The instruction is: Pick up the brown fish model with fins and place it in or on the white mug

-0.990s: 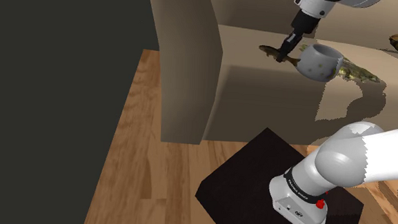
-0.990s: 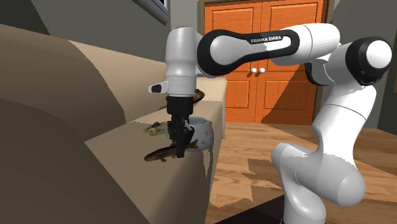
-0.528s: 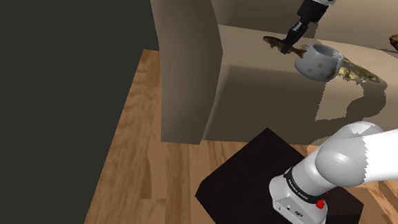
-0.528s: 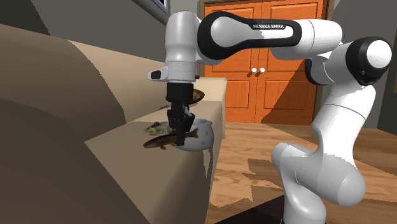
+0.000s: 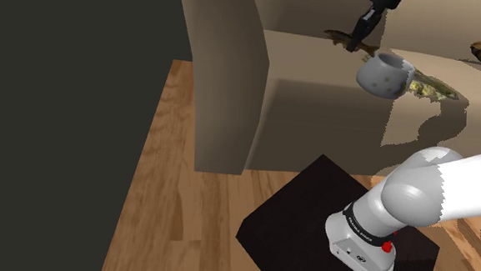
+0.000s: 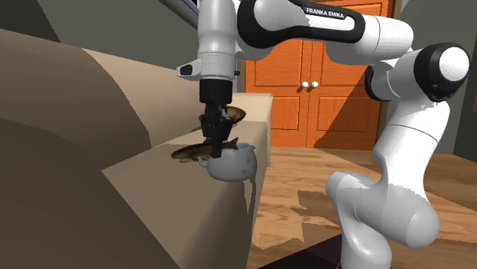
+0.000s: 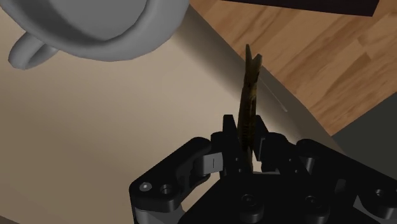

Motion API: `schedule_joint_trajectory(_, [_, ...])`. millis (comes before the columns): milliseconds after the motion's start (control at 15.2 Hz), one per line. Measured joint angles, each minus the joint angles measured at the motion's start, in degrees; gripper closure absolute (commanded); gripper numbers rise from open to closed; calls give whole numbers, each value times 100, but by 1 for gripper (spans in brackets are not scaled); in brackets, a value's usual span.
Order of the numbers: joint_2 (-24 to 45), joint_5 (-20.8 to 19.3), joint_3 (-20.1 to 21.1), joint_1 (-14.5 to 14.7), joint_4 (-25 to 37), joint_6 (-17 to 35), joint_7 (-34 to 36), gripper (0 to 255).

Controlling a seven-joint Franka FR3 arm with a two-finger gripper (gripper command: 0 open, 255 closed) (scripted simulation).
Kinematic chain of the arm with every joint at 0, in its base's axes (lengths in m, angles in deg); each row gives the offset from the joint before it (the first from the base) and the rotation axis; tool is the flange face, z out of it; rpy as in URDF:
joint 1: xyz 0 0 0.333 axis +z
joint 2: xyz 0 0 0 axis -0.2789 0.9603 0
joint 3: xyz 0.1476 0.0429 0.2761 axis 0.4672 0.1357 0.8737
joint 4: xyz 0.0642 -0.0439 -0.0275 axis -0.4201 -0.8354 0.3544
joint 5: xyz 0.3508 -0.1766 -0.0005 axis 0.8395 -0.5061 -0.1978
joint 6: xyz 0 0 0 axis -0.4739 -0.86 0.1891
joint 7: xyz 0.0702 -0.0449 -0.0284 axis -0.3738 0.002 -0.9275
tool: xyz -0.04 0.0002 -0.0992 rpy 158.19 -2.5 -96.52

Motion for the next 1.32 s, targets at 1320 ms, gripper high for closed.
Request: schedule_joint_trajectory(1320, [103,-347,-809,-230,1146,-980,-1081,255])
